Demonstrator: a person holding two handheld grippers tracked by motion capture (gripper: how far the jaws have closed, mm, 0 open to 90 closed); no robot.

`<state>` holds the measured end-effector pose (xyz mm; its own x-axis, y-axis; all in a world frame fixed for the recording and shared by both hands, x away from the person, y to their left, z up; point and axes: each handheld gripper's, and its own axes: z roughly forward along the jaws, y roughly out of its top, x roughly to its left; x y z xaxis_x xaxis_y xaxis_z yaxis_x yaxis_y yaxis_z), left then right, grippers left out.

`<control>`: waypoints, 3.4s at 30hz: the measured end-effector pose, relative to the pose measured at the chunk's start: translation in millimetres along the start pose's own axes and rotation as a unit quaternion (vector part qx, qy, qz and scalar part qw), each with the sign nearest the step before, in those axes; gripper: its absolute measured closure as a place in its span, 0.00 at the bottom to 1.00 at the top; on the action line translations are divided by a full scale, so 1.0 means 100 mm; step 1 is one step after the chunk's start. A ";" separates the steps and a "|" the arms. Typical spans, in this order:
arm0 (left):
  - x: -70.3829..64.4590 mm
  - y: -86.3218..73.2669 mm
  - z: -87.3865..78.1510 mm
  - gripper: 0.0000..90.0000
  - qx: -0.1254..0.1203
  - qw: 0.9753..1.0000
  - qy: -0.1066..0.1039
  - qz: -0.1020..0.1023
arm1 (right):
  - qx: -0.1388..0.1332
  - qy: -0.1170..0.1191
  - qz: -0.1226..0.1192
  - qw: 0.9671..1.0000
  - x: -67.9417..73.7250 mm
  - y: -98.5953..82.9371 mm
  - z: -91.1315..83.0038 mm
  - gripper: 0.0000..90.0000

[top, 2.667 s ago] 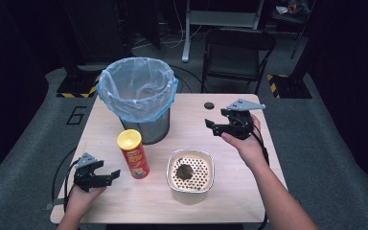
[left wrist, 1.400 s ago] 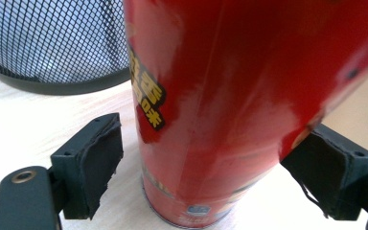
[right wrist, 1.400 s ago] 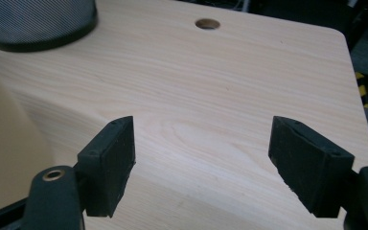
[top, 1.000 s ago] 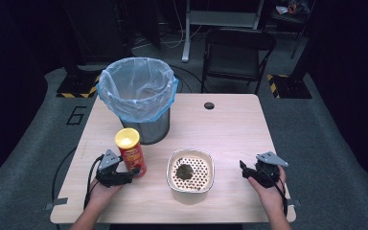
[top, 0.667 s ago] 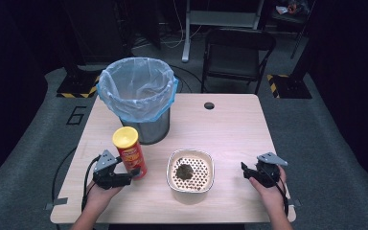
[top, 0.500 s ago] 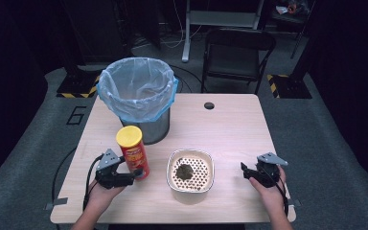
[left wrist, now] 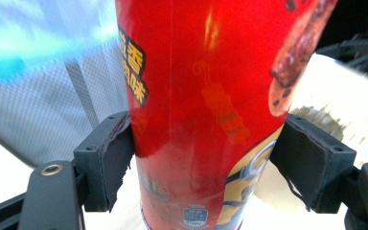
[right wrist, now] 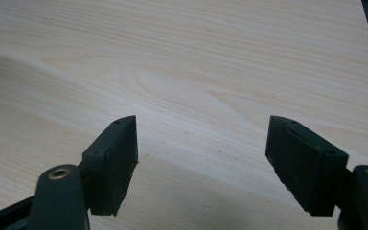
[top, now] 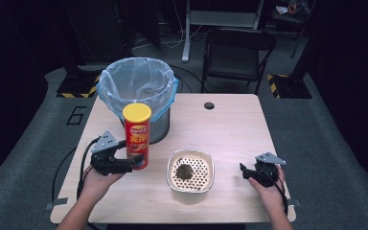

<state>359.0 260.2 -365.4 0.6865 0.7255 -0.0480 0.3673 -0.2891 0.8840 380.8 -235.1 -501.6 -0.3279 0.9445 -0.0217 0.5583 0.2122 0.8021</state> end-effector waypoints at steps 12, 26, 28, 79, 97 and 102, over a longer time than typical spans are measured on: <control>-0.01 0.42 -0.23 0.27 -0.046 0.998 0.021 0.025 | 0.004 0.004 0.002 1.000 0.00 0.00 0.03 0.29; 0.09 0.94 -0.36 0.27 -0.067 0.996 0.043 0.037 | 0.007 0.005 0.013 1.000 -0.01 -0.01 0.03 0.30; 0.14 1.01 -0.36 0.27 -0.069 0.996 0.049 0.039 | 0.006 0.006 0.012 1.000 -0.02 -0.02 0.03 0.30; 1.22 1.48 0.32 0.27 -0.074 0.982 0.147 -0.088 | 0.024 0.018 -0.007 1.000 0.01 -0.05 0.12 0.30; 1.16 1.43 0.27 0.23 -0.040 0.984 0.160 -0.074 | 0.019 0.017 -0.006 1.000 0.00 -0.04 0.09 0.30; 1.00 1.36 0.12 0.29 -0.031 0.989 0.131 -0.056 | 0.018 0.015 -0.009 1.000 -0.01 -0.04 0.09 0.30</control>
<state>485.2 286.2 -255.2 0.4555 0.8897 -0.0324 0.3872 -0.1652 0.9071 385.6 -234.5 -510.6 -0.3603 0.9327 -0.0171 0.5784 0.2378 0.7803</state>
